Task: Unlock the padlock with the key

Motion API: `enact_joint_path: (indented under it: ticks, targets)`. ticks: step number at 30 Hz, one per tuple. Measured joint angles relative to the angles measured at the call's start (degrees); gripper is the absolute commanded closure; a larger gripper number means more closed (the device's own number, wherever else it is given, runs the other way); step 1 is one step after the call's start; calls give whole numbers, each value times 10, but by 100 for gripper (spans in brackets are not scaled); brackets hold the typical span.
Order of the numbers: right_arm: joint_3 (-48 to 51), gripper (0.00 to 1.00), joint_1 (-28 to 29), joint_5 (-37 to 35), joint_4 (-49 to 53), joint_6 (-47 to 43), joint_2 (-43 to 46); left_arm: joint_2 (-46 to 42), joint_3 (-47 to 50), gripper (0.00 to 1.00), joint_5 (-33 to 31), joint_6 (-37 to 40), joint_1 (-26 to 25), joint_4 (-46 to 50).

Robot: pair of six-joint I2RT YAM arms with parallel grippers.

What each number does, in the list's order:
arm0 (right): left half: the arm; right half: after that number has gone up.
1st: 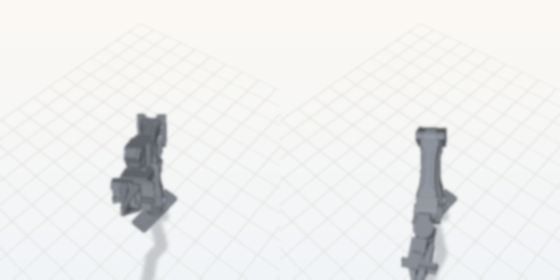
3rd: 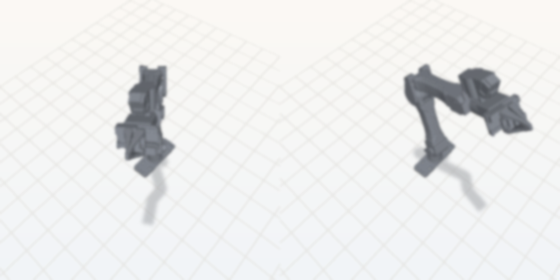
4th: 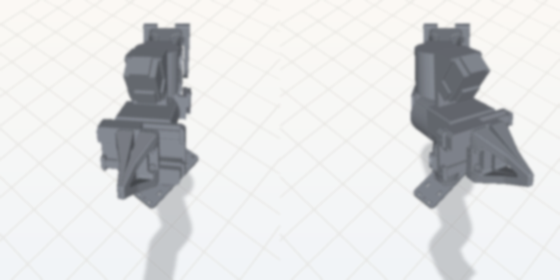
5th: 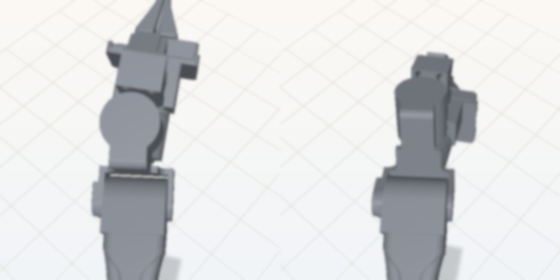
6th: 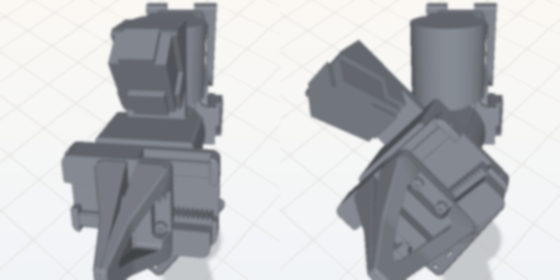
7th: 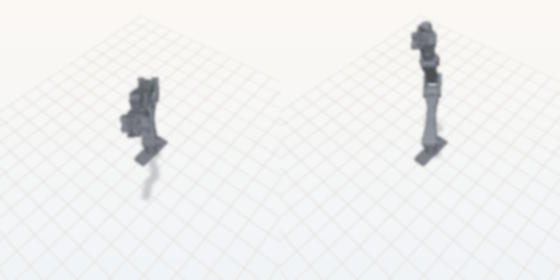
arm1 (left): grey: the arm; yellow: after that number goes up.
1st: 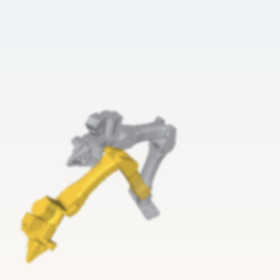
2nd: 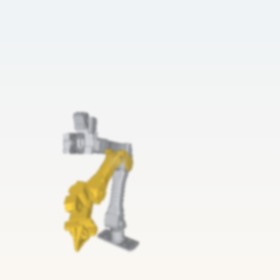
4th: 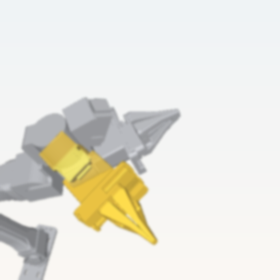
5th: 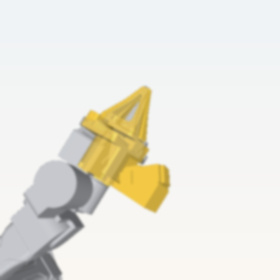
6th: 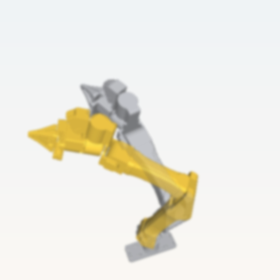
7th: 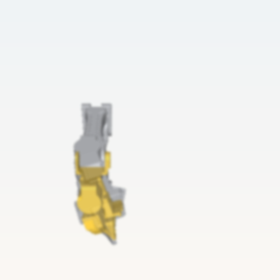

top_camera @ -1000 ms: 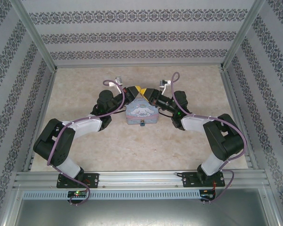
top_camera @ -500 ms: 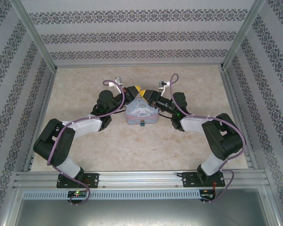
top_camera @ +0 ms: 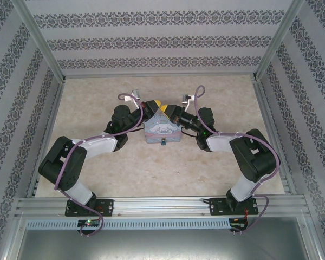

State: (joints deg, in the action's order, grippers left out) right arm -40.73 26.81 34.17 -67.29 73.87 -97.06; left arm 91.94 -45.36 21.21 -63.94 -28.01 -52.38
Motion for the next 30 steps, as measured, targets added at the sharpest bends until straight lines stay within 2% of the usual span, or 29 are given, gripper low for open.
enact_joint_path:
  ticks: [2, 6, 17, 23, 28, 30]
  targets:
    - [0, 85, 0, 0, -3, 2, -3, 0, 1, 100, -2, 0, 0, 0]
    - [4, 76, 0, 0, -28, 15, -14, 0, 2, 100, -5, 0, 0, -1]
    - [6, 83, 1, 0, -89, 47, -47, 0, 6, 100, -10, 0, 0, -1]
    - [6, 82, 3, 0, -89, 52, -47, 0, 7, 100, -10, 0, 0, -2]
    - [7, 89, 8, 0, -90, 54, -47, 0, 8, 100, -14, 0, 0, -2]
    - [8, 97, 8, 0, -92, 55, -47, 0, 8, 100, -16, 0, 0, -2]
